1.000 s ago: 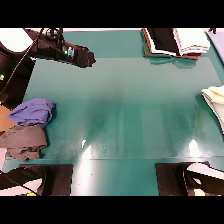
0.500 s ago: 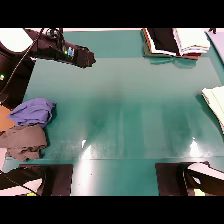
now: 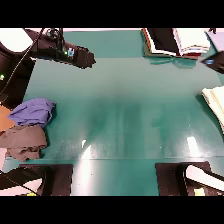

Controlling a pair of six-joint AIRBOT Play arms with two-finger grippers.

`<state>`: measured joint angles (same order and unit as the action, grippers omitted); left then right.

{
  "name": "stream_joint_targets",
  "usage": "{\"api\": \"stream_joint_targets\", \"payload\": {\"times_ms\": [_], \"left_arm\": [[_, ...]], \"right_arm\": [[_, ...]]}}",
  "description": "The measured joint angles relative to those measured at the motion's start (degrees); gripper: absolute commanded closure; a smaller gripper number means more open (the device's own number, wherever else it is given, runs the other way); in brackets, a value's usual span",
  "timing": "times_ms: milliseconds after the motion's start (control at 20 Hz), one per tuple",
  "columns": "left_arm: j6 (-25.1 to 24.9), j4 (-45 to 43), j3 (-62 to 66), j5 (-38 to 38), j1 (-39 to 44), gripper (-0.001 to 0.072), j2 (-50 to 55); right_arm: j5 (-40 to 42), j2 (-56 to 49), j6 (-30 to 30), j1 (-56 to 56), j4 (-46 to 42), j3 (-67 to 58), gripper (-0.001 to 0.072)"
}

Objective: Fold the shirts.

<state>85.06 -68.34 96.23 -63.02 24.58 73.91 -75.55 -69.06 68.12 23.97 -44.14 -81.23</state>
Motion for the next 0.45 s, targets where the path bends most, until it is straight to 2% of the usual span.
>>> {"api": "stream_joint_targets", "payload": {"times_ms": [50,100,450], "left_arm": [[-0.02,0.0,0.02,0.59,0.0,0.0687,0.0],[-0.02,0.0,0.0,1.27,0.0,0.0687,0.0],[-0.02,0.0,0.0,7.08,0.0,0.0687,0.0]], "right_arm": [[0.04,0.0,0.0,-3.85,0.04,0.0,0.0495],[0.13,-0.02,-0.02,-7.19,0.04,0.0,0.07],[0.26,0.0,-0.42,-22.1,0.44,0.0,0.0697]]}}
